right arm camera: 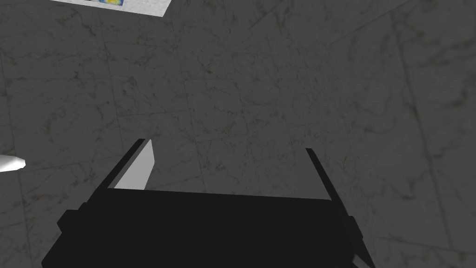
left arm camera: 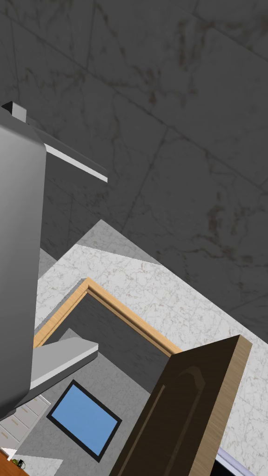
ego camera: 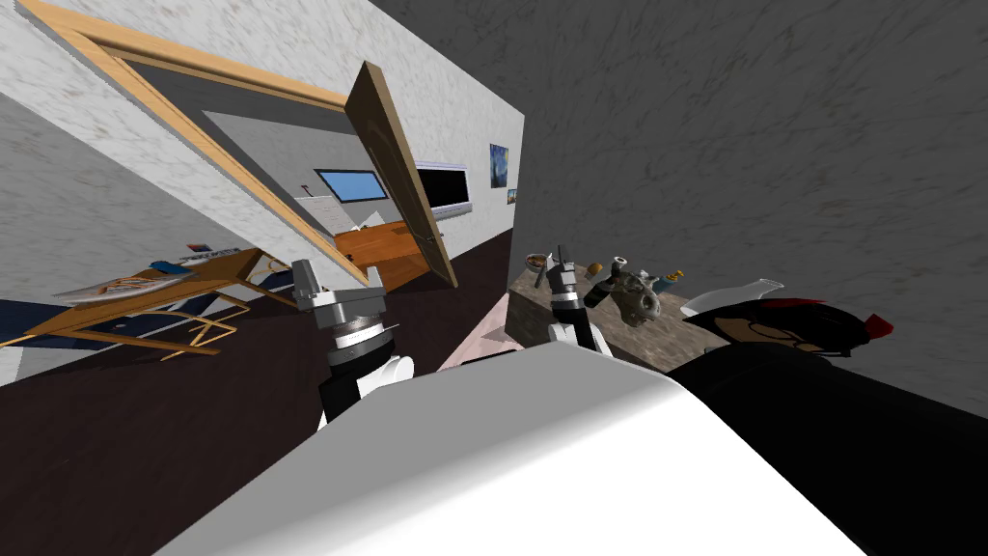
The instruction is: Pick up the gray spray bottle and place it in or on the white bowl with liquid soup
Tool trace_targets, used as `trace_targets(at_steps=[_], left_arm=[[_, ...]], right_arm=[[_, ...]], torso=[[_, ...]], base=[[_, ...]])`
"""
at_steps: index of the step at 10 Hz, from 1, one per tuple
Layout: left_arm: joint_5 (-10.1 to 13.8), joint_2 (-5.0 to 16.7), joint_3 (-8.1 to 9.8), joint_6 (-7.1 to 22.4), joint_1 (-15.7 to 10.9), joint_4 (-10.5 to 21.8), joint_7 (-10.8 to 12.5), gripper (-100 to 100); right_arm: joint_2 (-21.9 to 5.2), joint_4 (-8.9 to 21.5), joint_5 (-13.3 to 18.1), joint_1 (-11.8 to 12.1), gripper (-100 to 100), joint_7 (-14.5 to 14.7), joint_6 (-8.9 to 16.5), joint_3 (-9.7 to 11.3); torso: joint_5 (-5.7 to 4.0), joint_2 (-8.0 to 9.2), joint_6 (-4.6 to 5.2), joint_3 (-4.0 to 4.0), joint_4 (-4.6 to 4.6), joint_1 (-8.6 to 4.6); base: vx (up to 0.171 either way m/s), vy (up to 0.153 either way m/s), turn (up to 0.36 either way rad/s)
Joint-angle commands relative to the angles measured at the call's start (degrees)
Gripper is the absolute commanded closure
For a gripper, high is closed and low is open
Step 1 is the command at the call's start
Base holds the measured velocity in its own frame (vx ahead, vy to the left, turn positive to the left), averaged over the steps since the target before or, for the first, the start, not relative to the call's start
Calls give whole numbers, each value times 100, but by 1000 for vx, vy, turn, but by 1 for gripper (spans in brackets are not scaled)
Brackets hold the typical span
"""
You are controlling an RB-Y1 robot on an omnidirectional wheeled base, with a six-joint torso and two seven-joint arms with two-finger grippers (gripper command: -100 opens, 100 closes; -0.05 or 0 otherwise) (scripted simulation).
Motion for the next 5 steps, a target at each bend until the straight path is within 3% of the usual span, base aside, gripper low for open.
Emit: trace_targets(at_steps=[1,5], left_arm=[[0,0,0,0,0,0,0,0],[0,0,-1,0,0,0,0,0]], right_arm=[[-164,7,-25,8,-100,24,65,-34],[-652,28,-178,39,-100,153,419,-225]], torso=[[0,0,0,0,0,0],[4,3,0,2,1,20]], base=[[-1,18,18],[-7,56,33]])
